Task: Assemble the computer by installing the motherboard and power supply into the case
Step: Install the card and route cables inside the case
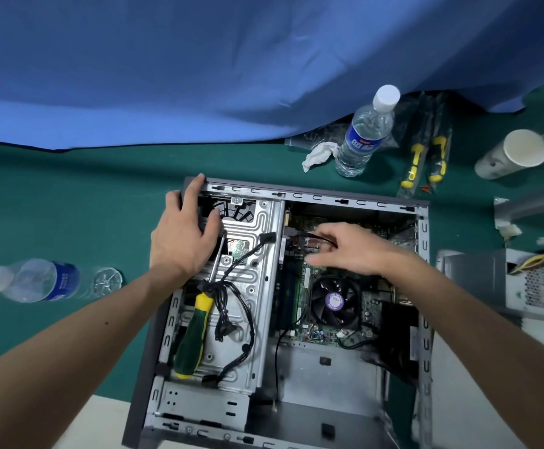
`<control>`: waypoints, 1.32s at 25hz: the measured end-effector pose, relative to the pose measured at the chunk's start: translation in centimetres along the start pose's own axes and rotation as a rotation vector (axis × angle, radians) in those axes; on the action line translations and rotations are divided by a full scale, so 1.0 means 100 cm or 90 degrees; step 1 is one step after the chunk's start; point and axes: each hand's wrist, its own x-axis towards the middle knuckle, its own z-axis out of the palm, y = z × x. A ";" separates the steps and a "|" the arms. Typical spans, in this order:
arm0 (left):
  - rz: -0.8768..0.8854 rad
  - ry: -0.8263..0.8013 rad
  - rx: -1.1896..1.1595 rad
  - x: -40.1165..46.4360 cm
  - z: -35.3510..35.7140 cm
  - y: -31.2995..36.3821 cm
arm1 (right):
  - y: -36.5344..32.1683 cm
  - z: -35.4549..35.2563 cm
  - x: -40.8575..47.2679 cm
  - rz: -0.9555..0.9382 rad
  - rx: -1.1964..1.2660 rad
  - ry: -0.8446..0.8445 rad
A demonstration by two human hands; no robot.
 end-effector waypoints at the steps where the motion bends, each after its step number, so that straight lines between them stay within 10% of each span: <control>1: -0.003 0.000 0.002 0.001 0.000 0.000 | 0.008 -0.002 0.000 0.021 -0.078 0.004; 6: 0.001 0.009 -0.001 0.000 0.002 -0.001 | 0.011 -0.006 0.003 0.026 -0.370 0.080; 14: 0.011 0.005 0.010 0.001 0.005 -0.003 | -0.002 -0.029 -0.001 0.112 -0.226 -0.162; 19: 0.005 0.007 0.008 0.002 0.004 -0.004 | 0.014 -0.028 -0.008 0.139 0.084 -0.067; 33: 0.011 0.009 0.002 -0.001 0.007 -0.005 | 0.019 0.010 0.004 -0.076 -0.229 0.091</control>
